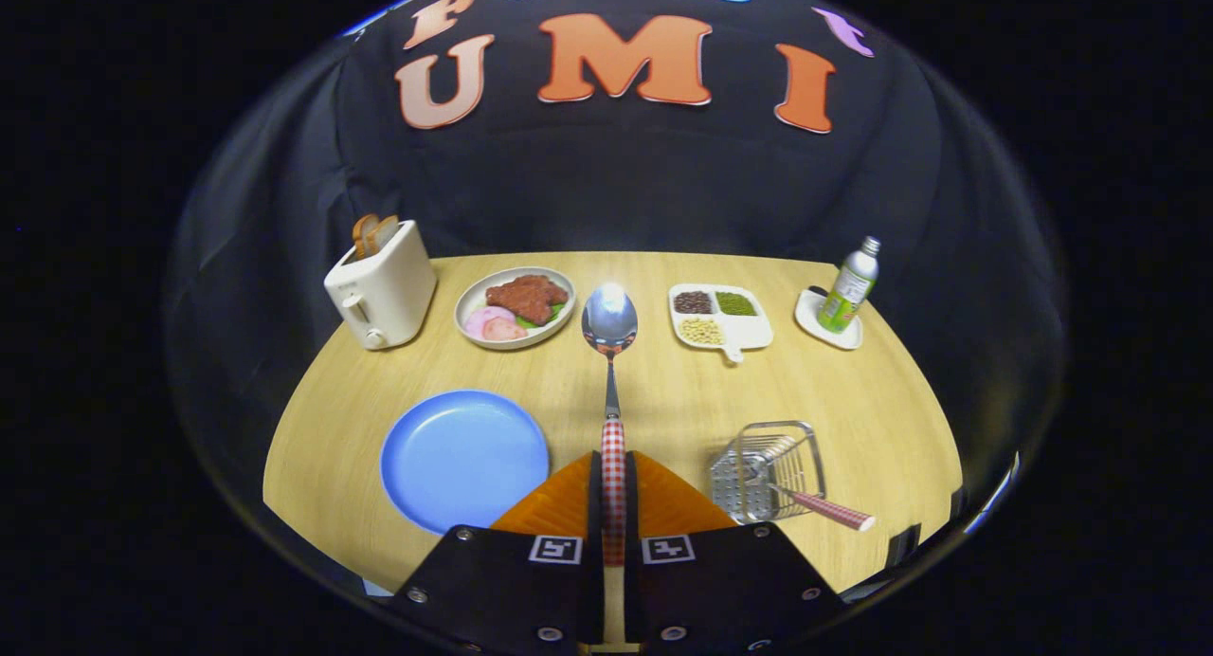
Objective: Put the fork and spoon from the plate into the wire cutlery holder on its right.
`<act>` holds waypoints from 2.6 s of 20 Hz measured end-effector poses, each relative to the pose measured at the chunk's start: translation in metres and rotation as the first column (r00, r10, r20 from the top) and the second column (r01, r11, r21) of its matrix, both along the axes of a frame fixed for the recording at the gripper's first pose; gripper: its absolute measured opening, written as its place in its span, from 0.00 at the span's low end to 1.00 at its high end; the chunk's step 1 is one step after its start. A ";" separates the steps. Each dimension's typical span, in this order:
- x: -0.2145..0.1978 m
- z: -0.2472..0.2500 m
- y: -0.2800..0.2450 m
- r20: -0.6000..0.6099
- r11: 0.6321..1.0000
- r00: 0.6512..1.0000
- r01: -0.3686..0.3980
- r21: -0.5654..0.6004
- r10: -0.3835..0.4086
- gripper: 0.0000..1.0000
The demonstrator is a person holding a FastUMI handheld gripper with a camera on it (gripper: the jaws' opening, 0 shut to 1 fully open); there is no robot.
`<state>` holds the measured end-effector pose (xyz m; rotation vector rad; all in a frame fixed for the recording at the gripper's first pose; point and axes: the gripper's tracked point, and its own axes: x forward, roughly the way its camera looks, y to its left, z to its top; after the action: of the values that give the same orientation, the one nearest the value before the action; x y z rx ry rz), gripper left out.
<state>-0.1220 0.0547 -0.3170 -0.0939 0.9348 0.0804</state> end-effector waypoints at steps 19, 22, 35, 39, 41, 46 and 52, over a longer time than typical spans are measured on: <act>-0.064 -0.004 -0.116 -0.514 0.997 0.858 -0.055 -0.062 0.015 0.09; -0.074 -0.011 -0.122 -0.605 0.992 0.796 -0.098 -0.081 0.029 0.09; -0.050 -0.045 -0.118 -0.789 0.996 0.613 -0.083 -0.021 0.034 0.10; -0.041 -0.047 -0.115 -0.776 0.999 0.631 -0.039 -0.020 0.009 0.12; -0.035 -0.047 -0.113 -0.757 1.000 0.653 -0.006 -0.017 -0.009 0.14; 0.002 -0.032 -0.108 -0.606 0.995 0.792 0.096 0.006 -0.073 0.31; 0.053 0.012 -0.085 -0.326 0.989 0.942 0.117 0.093 -0.080 0.78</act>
<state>-0.0687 -0.0301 -0.3049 0.0728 1.2578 0.0556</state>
